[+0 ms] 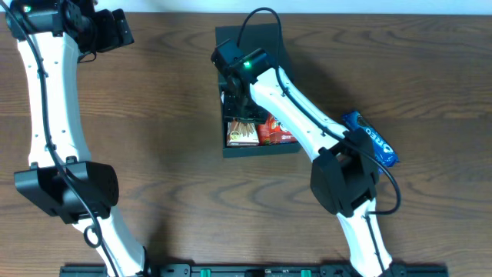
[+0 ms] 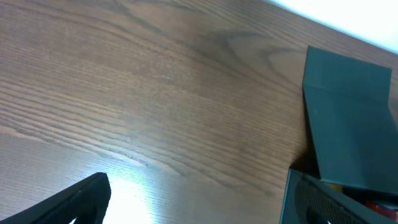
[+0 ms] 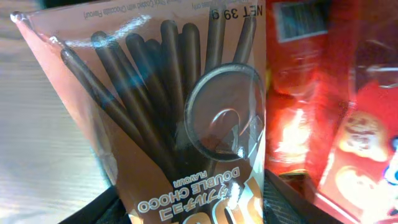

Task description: Pack container

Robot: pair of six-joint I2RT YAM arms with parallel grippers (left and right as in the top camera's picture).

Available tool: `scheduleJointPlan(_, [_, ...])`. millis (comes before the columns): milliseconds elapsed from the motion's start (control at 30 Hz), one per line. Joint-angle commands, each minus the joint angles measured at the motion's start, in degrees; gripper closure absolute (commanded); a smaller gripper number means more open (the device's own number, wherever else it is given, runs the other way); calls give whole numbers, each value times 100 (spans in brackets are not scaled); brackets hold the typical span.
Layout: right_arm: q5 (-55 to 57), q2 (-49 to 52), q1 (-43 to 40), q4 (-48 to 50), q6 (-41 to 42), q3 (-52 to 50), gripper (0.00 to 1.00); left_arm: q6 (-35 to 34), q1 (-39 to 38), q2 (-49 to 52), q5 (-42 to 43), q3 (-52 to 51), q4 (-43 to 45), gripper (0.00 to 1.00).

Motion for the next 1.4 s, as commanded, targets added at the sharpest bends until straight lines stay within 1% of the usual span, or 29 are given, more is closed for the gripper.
scheduleJointPlan(0, [282, 44, 24, -72, 205, 2, 45, -31, 37, 79, -57, 33, -17, 5])
scheduleJointPlan(100, [284, 44, 31, -63, 216, 2, 40, -31, 37, 79, -57, 33, -15, 5])
scheduleJointPlan(367, [284, 68, 146, 50, 192, 2, 35, -44, 37, 79, -57, 33, -9, 5])
scheduleJointPlan(467, [284, 68, 168, 61, 146, 2, 31, -44, 37, 79, -57, 33, -4, 5])
scheduleJointPlan(500, [282, 68, 168, 61, 142, 2, 29, -42, 37, 79, -57, 33, -4, 5])
scheduleJointPlan(633, [249, 66, 136, 61, 37, 13, 14, -44, 37, 79, -57, 33, -2, 5])
scheduleJointPlan(767, [-48, 63, 46, 39, -260, 146, 5, -42, 37, 79, -57, 33, 0, 5])
scheduleJointPlan(833, [-212, 59, -26, -15, -385, 304, 5, -42, 37, 79, -57, 33, 0, 5])
scheduleJointPlan(900, [-258, 46, -114, -190, -498, 562, 7, -42, 37, 79, -57, 33, 0, 5])
scheduleJointPlan(933, [-258, 33, -179, -332, -595, 772, 8, -42, 37, 79, -57, 33, 0, 5])
scheduleJointPlan(967, [-258, 9, -240, -479, -713, 981, 14, -42, 37, 79, -57, 33, 0, 5])
scheduleJointPlan(1000, [-258, -11, -295, -623, -861, 1191, 24, -42, 37, 79, -57, 33, 0, 5])
scheduleJointPlan(1033, [-267, -39, -334, -732, -1003, 1338, 46, -42, 37, 79, -57, 33, 0, 5])
scheduleJointPlan(1067, [-315, -63, -369, -859, -1176, 1478, 70, -42, 37, 79, -57, 33, -2, 5])
scheduleJointPlan(1100, [-326, -105, -396, -1051, -1333, 1635, 99, -42, 37, 79, -57, 33, -2, 5])
scheduleJointPlan(1167, [-317, -184, -400, -1453, -1733, 1821, 99, -39, 37, 79, -57, 33, -7, 5])
scheduleJointPlan(1267, [-321, -229, -310, -1998, -2422, 1788, 98, -39, 37, 79, -57, 33, -9, 5])
scheduleJointPlan(1367, [-358, -227, -79, -2052, -2719, 1360, 98, -39, 37, 79, -59, 33, -22, 5])
